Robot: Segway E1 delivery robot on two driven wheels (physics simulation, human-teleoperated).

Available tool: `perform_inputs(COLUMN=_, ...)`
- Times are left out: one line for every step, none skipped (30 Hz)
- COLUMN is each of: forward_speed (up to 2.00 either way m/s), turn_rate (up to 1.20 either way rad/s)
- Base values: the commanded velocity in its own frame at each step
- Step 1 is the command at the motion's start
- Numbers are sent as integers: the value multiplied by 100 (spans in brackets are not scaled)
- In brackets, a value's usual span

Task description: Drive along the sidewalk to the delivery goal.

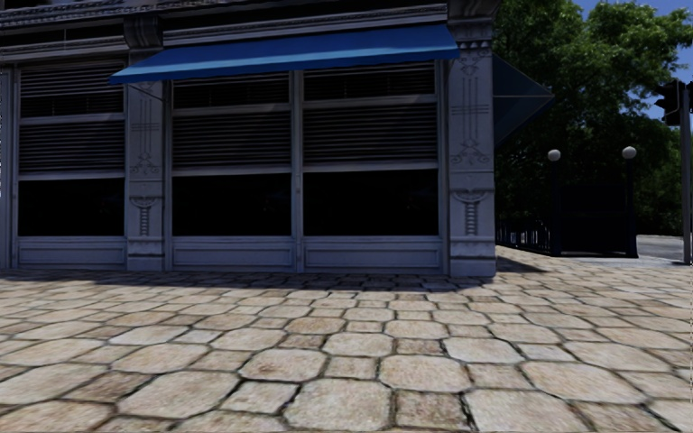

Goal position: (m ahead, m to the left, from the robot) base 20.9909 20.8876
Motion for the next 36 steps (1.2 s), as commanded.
perform_inputs(forward_speed=170, turn_rate=0)
perform_inputs(forward_speed=170, turn_rate=0)
perform_inputs(forward_speed=170, turn_rate=0)
perform_inputs(forward_speed=170, turn_rate=0)
perform_inputs(forward_speed=170, turn_rate=0)
perform_inputs(forward_speed=170, turn_rate=0)
perform_inputs(forward_speed=170, turn_rate=0)
perform_inputs(forward_speed=170, turn_rate=0)
perform_inputs(forward_speed=170, turn_rate=0)
perform_inputs(forward_speed=170, turn_rate=0)
perform_inputs(forward_speed=170, turn_rate=0)
perform_inputs(forward_speed=170, turn_rate=0)
perform_inputs(forward_speed=170, turn_rate=0)
perform_inputs(forward_speed=170, turn_rate=0)
perform_inputs(forward_speed=170, turn_rate=0)
perform_inputs(forward_speed=170, turn_rate=0)
perform_inputs(forward_speed=170, turn_rate=0)
perform_inputs(forward_speed=170, turn_rate=0)
perform_inputs(forward_speed=170, turn_rate=18)
perform_inputs(forward_speed=170, turn_rate=60)
perform_inputs(forward_speed=170, turn_rate=74)
perform_inputs(forward_speed=170, turn_rate=90)
perform_inputs(forward_speed=170, turn_rate=108)
perform_inputs(forward_speed=170, turn_rate=120)
perform_inputs(forward_speed=170, turn_rate=120)
perform_inputs(forward_speed=170, turn_rate=120)
perform_inputs(forward_speed=170, turn_rate=120)
perform_inputs(forward_speed=170, turn_rate=120)
perform_inputs(forward_speed=170, turn_rate=120)
perform_inputs(forward_speed=170, turn_rate=120)
perform_inputs(forward_speed=170, turn_rate=120)
perform_inputs(forward_speed=170, turn_rate=120)
perform_inputs(forward_speed=170, turn_rate=120)
perform_inputs(forward_speed=170, turn_rate=120)
perform_inputs(forward_speed=170, turn_rate=120)
perform_inputs(forward_speed=170, turn_rate=120)
